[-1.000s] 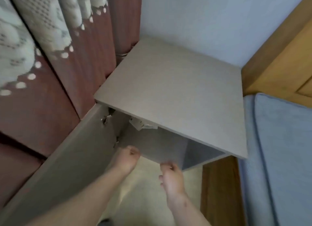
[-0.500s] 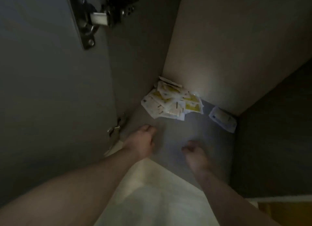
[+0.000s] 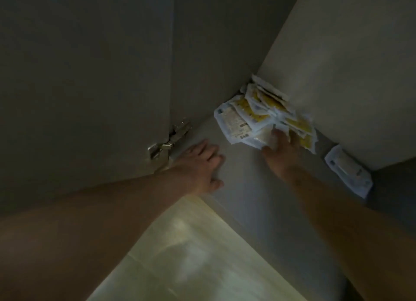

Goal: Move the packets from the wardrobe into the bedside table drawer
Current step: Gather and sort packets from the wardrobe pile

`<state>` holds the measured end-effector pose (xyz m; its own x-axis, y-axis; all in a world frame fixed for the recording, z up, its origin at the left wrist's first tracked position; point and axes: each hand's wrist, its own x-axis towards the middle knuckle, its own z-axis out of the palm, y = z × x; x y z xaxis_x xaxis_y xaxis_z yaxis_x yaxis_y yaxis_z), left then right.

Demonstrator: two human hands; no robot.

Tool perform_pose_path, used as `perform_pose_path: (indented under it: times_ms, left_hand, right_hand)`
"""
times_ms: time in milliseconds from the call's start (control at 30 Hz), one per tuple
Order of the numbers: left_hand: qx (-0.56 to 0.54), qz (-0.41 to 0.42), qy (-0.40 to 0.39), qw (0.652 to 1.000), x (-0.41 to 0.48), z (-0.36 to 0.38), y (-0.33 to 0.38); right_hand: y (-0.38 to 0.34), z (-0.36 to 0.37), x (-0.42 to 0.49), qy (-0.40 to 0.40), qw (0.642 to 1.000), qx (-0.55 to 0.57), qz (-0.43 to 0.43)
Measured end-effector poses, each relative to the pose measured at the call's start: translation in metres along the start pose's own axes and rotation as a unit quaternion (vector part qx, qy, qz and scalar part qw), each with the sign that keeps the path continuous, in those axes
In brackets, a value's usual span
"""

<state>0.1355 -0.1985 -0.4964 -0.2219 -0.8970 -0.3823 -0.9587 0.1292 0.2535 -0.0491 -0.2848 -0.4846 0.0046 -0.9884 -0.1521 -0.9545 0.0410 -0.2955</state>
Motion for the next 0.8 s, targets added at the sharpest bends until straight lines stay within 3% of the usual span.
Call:
perform_pose_path:
  times_ms: [133,267,367,500,600,700,800]
  left_hand:
    - [-0.010,0.004,-0.005,1.000,0.003,0.005,-0.001]
    - [-0.029,0.001,-0.008,1.000,0.007,0.007,-0.001]
    - [-0.029,0.010,-0.001,1.000,0.009,0.009,-0.005]
    - [-0.058,0.016,0.016,0.998,0.009,0.010,-0.006]
    - [-0.166,0.029,0.117,0.979,0.007,0.020,-0.008]
    - [-0.303,-0.012,0.234,0.924,0.001,0.027,0.003]
    - [-0.263,-0.045,0.254,0.930,0.005,0.029,0.017]
  right_hand:
    - [-0.029,-0.017,0.050,0.058,0.995,-0.065,-0.041]
    - [-0.027,0.003,0.088,-0.097,0.976,-0.162,-0.104]
    - [-0.017,0.011,0.081,-0.104,0.988,-0.091,-0.066]
    - [-0.004,0.011,0.047,-0.114,0.983,-0.113,-0.084]
    - [0.014,0.020,0.007,-0.120,0.983,-0.120,-0.075]
    - [0.029,0.024,-0.028,-0.128,0.981,-0.121,-0.076]
    - [0.042,0.027,-0.066,-0.134,0.984,-0.100,-0.057]
